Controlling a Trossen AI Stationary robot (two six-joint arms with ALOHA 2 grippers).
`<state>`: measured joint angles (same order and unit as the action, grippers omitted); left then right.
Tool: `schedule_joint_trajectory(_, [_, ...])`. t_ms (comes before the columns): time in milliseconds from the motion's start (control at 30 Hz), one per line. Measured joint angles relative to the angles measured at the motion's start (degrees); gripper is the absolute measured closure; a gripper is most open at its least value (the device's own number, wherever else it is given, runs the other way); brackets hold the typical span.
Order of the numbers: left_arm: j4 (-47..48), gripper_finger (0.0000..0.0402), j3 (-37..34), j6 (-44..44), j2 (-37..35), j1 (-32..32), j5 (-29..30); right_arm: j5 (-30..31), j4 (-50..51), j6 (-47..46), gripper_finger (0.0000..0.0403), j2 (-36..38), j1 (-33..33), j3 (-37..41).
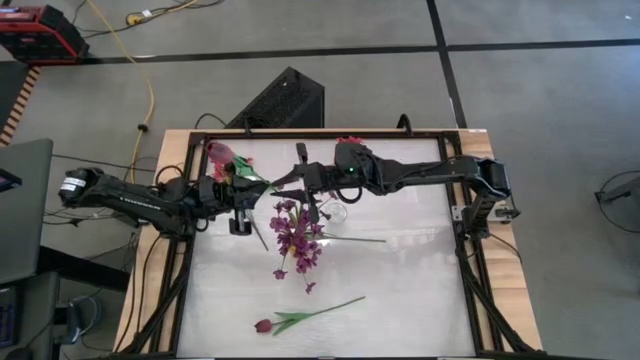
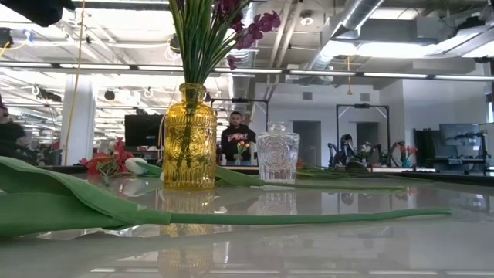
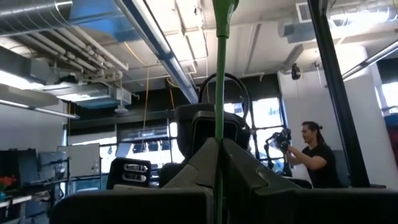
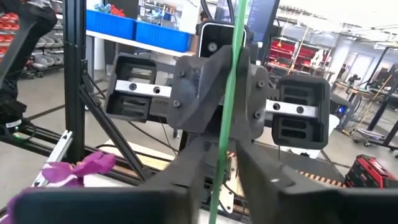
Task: Sort flowers into vase by color
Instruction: Put the top red tulip into the yellow vase
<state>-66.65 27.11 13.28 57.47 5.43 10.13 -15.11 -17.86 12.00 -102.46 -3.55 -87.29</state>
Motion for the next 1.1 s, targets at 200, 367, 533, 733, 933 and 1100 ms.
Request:
schedule_joint_trajectory(200, [0.6,0.0401,0.0,-0.2,0.0,0.0,0.7,0.2,0.5,-0.1,0.0385,0.1,0.0,0.0])
schedule_joint_trajectory(367, [2.4,0.0395,0.0,-0.6,0.0,0.0,1.0,0.0,1.5,-4.7,0.0379,0.1,-0.9,0.0])
schedule_joint_trajectory(533, [6.4,0.0353,0.0,-0.2,-0.3,0.0,2.2,-0.2,5.6,-4.9,0.0384,0.1,-1.7,0.0])
schedule_joint_trajectory(733, [10.3,0.029,0.0,-1.1,-0.3,-1.3,3.7,0.0,10.5,-5.1,0.0385,0.1,-2.2,0.0])
schedule_joint_trajectory(933, [10.9,0.0275,0.0,-1.3,-1.5,-1.7,0.6,0.0,13.8,-5.7,0.0385,0.1,-2.6,0.0])
schedule_joint_trajectory(1100, [14.7,0.0288,0.0,-1.2,-3.6,-1.7,0.8,0.0,14.4,-6.0,0.0385,0.1,-2.7,0.0])
